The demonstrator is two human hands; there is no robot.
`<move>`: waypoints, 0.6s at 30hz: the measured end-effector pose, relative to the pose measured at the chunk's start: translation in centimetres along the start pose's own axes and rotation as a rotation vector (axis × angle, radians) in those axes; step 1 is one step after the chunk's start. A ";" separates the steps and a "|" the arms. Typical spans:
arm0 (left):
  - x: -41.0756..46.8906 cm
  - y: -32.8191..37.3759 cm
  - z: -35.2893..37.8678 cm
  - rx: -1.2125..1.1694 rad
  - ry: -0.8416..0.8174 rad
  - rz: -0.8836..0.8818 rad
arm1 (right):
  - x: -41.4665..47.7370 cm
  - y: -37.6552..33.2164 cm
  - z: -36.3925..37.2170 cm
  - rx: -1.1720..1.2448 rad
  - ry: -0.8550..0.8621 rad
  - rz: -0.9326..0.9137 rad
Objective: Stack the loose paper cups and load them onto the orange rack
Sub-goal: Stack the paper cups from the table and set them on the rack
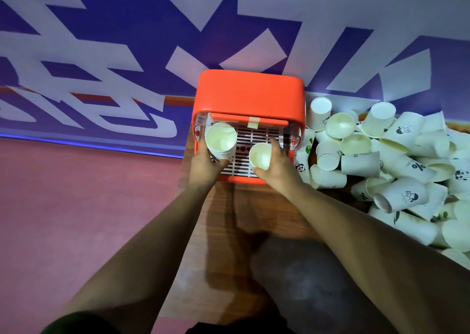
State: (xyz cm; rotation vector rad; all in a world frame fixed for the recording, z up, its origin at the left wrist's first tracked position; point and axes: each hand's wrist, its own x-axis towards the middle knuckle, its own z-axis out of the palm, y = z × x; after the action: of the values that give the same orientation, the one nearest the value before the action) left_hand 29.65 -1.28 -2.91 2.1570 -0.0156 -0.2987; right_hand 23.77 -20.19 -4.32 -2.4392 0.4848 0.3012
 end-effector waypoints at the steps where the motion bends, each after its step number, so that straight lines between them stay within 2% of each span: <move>1: 0.4 0.0 0.1 -0.008 0.009 -0.009 | 0.3 -0.2 0.2 0.020 0.015 0.031; 8: 2.7 0.8 0.6 -0.016 0.035 -0.114 | 1.3 -1.6 1.0 0.161 -0.028 0.047; 13: 4.1 1.5 0.8 -0.025 0.028 -0.222 | 1.4 -2.4 1.5 0.193 0.008 0.042; 18: 4.8 1.5 0.9 0.013 0.037 -0.256 | 1.6 -2.6 1.7 0.216 -0.011 0.046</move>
State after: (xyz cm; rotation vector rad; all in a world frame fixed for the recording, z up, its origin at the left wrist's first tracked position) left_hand 34.27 -3.48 -3.23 2.1777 0.2825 -0.4065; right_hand 26.16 -17.65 -4.77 -2.2187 0.5398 0.2668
